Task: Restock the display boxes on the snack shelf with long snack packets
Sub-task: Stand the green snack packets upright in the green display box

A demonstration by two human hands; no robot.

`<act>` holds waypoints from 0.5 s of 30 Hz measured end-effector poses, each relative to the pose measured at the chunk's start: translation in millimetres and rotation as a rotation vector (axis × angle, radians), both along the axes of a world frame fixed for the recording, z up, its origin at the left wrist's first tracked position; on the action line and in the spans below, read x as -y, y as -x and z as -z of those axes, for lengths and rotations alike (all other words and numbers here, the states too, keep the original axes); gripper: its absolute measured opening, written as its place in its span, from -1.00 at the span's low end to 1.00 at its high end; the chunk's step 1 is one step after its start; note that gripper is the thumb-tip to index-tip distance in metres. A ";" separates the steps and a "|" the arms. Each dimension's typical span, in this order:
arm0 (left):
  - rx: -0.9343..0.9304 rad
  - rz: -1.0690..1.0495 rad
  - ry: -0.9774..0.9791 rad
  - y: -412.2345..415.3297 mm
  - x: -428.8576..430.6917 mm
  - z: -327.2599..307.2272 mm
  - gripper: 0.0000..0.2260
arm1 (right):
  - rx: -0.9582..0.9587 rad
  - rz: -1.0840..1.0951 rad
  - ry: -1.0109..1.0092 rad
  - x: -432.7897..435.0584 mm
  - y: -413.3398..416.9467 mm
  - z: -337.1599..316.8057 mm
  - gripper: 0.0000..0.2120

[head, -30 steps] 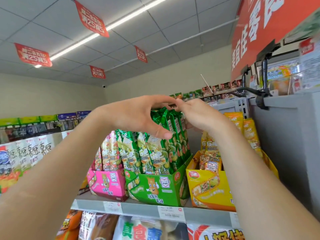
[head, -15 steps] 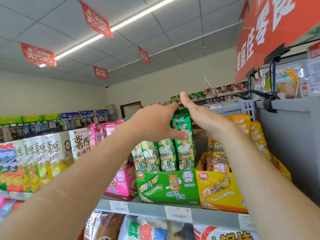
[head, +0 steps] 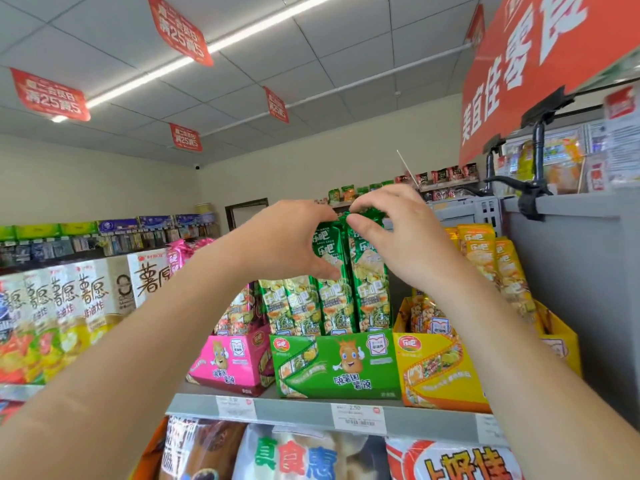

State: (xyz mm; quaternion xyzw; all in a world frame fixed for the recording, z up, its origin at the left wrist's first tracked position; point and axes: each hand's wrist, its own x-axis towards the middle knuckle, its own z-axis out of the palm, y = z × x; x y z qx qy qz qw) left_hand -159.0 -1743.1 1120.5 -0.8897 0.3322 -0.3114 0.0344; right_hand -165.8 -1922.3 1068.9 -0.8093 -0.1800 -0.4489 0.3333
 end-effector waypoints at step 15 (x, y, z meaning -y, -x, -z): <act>-0.217 0.609 0.940 15.3 -16.5 -5.9 -0.66 | -0.011 -0.026 0.188 7.2 11.3 18.1 -0.62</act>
